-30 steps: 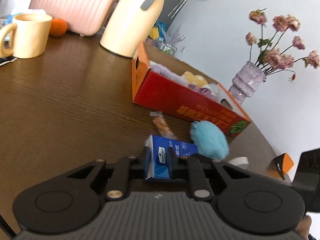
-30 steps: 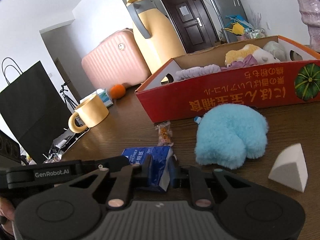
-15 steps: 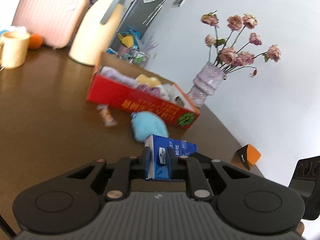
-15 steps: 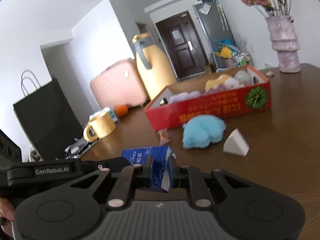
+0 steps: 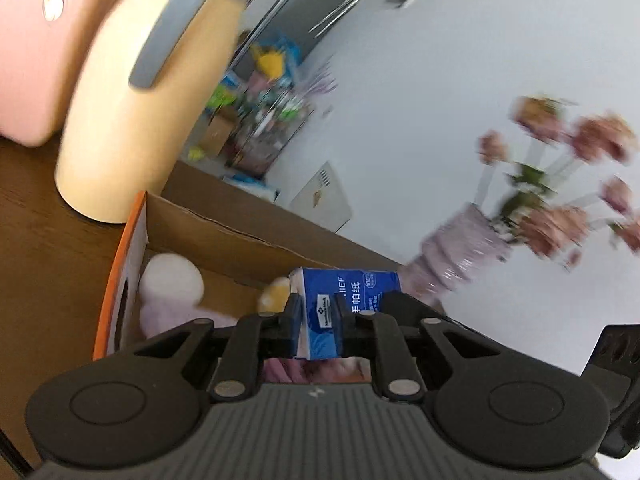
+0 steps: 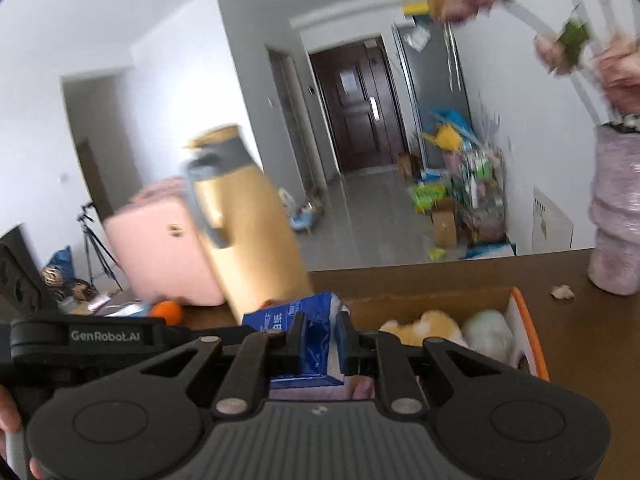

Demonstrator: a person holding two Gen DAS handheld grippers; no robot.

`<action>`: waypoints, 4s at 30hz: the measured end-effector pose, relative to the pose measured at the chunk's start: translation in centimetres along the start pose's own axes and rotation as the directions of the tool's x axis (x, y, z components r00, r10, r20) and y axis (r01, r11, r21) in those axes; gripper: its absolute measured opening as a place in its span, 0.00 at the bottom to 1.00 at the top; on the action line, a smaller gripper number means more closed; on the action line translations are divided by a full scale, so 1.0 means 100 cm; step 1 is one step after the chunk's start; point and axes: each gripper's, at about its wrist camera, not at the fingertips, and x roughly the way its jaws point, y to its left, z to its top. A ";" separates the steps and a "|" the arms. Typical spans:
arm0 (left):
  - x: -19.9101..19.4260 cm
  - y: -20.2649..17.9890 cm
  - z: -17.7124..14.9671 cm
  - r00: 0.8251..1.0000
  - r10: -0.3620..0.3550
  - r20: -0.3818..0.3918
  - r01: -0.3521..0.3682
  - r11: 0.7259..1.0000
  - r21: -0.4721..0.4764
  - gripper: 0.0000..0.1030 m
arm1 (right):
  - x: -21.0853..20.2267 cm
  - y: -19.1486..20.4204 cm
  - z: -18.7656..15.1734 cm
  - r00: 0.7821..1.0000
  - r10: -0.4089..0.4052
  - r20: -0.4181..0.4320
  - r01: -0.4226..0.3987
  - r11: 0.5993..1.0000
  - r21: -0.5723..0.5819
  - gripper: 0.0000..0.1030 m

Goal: Organize soft objects
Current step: 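Carry the tissue pack into the box and open both grippers, then withdraw both tools from the box toward the light-blue plush, then grasp the light-blue plush with the left gripper while the right grasps it too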

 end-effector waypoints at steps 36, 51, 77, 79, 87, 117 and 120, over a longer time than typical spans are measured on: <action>-0.146 -0.074 -0.030 0.895 0.348 0.277 -0.436 0.814 0.385 0.60 | -0.087 -0.008 0.025 0.984 -0.178 -0.014 0.175 0.976 -0.132 0.37; -0.226 -0.070 -0.228 0.827 0.282 0.486 -0.511 0.739 0.440 0.93 | -0.200 0.036 -0.130 0.975 -0.120 0.186 0.156 0.968 -0.196 0.70; -0.162 -0.051 -0.264 0.940 0.246 0.235 -0.323 0.863 0.389 0.90 | -0.201 0.015 -0.236 0.998 -0.046 0.040 0.047 0.999 -0.013 0.62; -0.134 -0.054 -0.249 0.951 0.228 0.207 -0.296 0.863 0.410 0.88 | -0.182 0.012 -0.219 0.999 -0.033 0.038 0.034 0.999 -0.032 0.62; -0.058 -0.037 -0.213 0.971 0.225 0.085 -0.240 0.883 0.403 0.63 | -0.078 -0.021 -0.158 0.996 0.022 -0.085 -0.023 1.000 -0.011 0.53; -0.163 -0.015 -0.262 0.998 0.063 -0.003 -0.061 0.972 0.227 0.09 | -0.126 0.017 -0.204 0.979 0.194 -0.066 -0.184 0.973 0.140 0.22; -0.155 -0.012 -0.254 0.996 0.079 0.030 -0.083 0.978 0.193 0.17 | -0.126 0.005 -0.203 0.992 0.119 -0.044 -0.112 0.982 0.149 0.32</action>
